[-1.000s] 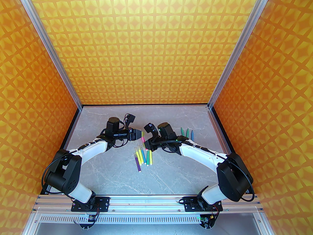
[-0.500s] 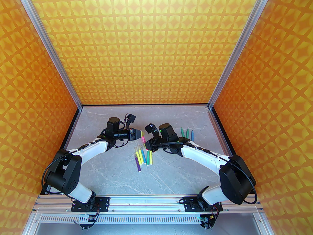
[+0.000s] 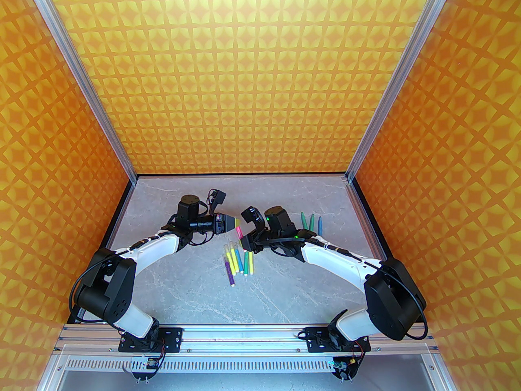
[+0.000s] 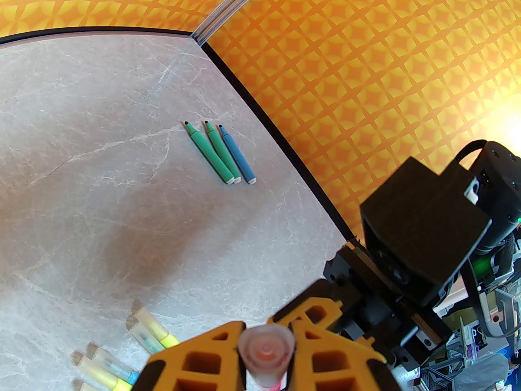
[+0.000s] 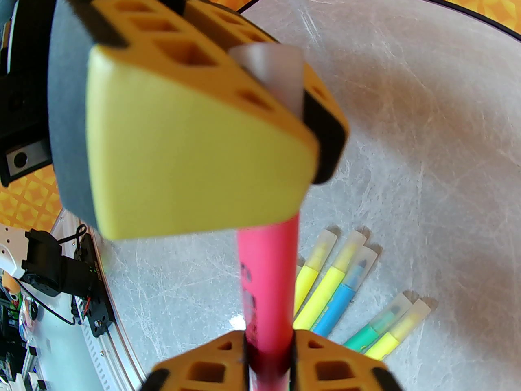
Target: Open the pen caps
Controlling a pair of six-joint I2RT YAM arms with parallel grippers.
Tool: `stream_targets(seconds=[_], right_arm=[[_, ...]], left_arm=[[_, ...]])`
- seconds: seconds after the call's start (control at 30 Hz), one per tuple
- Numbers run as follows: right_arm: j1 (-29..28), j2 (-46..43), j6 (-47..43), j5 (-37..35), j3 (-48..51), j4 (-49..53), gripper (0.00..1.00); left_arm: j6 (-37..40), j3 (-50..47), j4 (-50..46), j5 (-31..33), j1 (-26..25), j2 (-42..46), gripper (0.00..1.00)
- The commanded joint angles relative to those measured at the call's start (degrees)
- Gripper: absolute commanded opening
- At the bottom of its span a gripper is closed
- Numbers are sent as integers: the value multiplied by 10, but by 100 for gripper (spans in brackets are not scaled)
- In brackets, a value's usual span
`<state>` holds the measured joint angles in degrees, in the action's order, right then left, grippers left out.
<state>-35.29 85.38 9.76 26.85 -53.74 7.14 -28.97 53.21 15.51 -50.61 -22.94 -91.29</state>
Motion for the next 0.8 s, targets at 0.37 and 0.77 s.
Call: stream_targets(seconds=[0.37,0.77], right_arm=[[-5,35,13,1,-15,-71,24],[-5,12,6,7,32,-67,0]], left_arm=[[-19,11,27,-27,-4,3,4],[-16,16,24,-14,-2,18,0]])
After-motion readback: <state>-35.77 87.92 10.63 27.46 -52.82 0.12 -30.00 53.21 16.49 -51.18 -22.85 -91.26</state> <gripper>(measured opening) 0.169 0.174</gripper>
